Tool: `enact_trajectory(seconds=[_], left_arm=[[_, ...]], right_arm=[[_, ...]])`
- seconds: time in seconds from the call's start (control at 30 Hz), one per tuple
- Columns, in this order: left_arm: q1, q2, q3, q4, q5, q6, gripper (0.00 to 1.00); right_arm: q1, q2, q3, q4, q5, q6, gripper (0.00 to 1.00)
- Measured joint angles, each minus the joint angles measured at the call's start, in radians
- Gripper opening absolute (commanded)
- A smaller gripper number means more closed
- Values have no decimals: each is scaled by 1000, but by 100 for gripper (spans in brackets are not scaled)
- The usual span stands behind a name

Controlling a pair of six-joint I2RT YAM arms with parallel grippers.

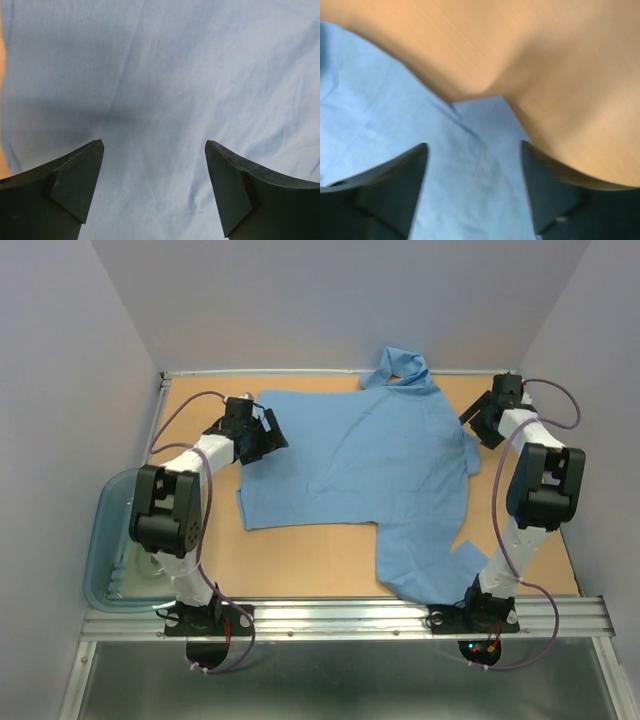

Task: Fold and stack the long sleeve shirts
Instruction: Flatten the shirt out, then fold the shirt

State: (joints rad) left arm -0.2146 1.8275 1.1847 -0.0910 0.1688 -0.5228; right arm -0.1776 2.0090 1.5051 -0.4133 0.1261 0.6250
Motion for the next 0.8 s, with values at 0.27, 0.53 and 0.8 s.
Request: enact_trajectory(seconds=[0.27,0.53,0.8], left_arm=[[-29,-533,-195,10,-65,-80,99],[-79,-912,-587,-39,-152,-251,93],[-87,-983,-708,-175,-266,-378,88]], right_arm=[[-6,-436,-181,-14,-63,-6,100],[-6,-686,-485,-45,-205,19,100],[-6,-830,-703,-126,-220,-27,100]])
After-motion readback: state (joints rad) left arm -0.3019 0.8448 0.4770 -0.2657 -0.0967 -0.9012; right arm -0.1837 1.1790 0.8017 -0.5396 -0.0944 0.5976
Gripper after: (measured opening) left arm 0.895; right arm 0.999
